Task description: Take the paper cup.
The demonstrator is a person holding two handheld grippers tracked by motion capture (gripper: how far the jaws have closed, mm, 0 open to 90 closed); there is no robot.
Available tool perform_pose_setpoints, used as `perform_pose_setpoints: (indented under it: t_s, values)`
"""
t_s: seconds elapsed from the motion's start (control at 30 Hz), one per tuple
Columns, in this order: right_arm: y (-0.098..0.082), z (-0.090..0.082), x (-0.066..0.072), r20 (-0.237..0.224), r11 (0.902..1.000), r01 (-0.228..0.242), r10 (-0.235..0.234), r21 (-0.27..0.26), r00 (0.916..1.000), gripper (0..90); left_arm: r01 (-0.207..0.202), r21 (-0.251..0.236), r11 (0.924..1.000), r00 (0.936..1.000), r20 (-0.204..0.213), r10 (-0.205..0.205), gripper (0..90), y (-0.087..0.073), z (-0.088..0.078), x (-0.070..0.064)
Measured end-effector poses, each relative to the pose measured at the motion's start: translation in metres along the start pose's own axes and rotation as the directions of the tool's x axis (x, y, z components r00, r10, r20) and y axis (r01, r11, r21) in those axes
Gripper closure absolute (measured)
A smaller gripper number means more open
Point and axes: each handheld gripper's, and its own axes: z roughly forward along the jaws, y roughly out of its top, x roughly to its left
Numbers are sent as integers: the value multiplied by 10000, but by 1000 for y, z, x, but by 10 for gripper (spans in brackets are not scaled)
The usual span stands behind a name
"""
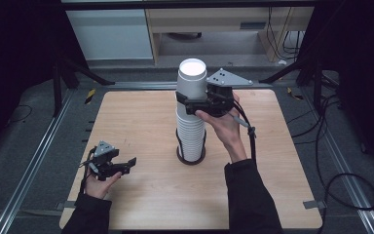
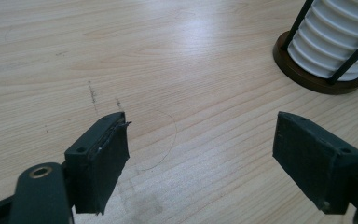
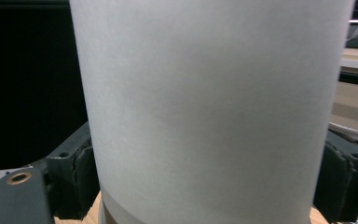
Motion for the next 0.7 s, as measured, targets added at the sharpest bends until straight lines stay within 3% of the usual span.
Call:
perform_pose_setpoints:
  t_s: [0.37,0.7]
  values:
    - [24,-9,2,52,9990,228,-227,-373,9997,128,67,-47,10000,10000,22,-67,177,0,-1,0]
    - [33,-26,-2,229,9975,405,-392,-573,9990,129,116,-107,9999,9999,28,-116,178,0,-2,1]
